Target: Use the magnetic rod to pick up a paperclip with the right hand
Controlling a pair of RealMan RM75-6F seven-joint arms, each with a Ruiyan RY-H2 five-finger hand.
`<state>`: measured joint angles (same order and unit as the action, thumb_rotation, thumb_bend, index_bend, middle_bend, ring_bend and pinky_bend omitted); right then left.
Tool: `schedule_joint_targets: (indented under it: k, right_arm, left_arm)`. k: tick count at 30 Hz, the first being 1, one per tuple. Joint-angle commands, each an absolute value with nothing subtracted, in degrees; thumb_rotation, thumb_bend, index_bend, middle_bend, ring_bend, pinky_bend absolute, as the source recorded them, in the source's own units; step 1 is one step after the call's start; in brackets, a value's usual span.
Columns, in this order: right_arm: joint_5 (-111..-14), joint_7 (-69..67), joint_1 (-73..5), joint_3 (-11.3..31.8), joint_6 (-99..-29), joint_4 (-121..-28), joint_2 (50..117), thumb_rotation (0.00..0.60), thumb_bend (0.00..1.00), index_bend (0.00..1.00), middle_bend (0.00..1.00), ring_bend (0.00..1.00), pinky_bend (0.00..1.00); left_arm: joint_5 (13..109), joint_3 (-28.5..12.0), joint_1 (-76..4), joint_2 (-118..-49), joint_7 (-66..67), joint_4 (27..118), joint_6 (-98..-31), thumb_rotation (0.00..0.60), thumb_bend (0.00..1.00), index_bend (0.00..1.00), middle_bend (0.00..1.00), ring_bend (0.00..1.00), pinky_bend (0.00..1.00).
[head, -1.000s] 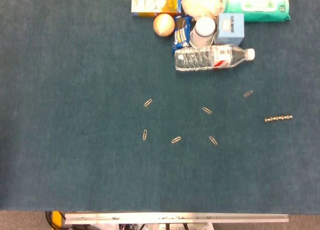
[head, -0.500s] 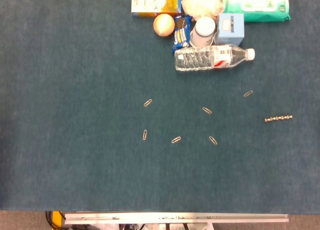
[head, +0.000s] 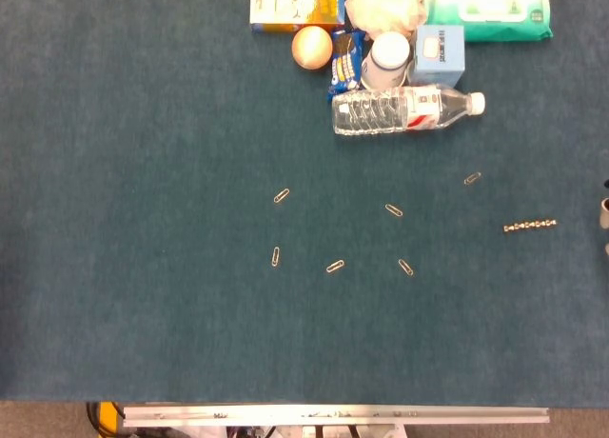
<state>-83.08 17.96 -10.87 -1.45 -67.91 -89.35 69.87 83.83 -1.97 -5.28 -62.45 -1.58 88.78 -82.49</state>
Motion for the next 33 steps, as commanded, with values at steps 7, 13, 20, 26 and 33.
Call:
schedule_joint_targets:
  k: [7, 13, 20, 26, 33]
  right_arm:
    - [-79.89, 20.63, -12.94, -0.44, -64.53, -87.14, 72.50, 0.600, 0.19, 0.50, 0.22, 0.10, 0.19]
    - [-78.70, 22.11, -14.60, -0.03, -62.45, -85.79, 73.92, 0.600, 0.19, 0.50, 0.22, 0.09, 0.19]
    - [-78.79, 23.15, -16.75, -0.03, -60.21, -84.79, 75.13, 0.600, 0.20, 0.50, 0.20, 0.08, 0.19]
    - [-78.33, 24.34, -17.40, 0.08, -60.30, -84.66, 76.25, 0.600, 0.20, 0.50, 0.18, 0.06, 0.19]
    - [-77.58, 26.91, -18.51, -0.12, -59.38, -84.21, 77.32, 0.600, 0.20, 0.50, 0.13, 0.00, 0.18]
  left_arm:
    - [83.31, -1.96, -5.39, -62.57, -1.10, 88.70, -81.91, 0.600, 0.22, 0.58, 0.47, 0.57, 0.83]
    - [83.08, -1.89, -5.27, -62.58, -0.75, 88.89, -81.86, 0.600, 0.22, 0.58, 0.47, 0.57, 0.83]
    - [82.97, -1.90, -5.17, -62.51, -0.85, 89.01, -81.90, 0.600, 0.22, 0.58, 0.47, 0.57, 0.83]
    - [83.09, -1.83, -5.10, -62.42, -0.97, 89.05, -81.94, 0.600, 0.22, 0.58, 0.47, 0.57, 0.83]
    - [83.09, -1.82, -5.16, -62.32, -1.23, 89.07, -81.76, 0.600, 0.22, 0.58, 0.47, 0.57, 0.83]
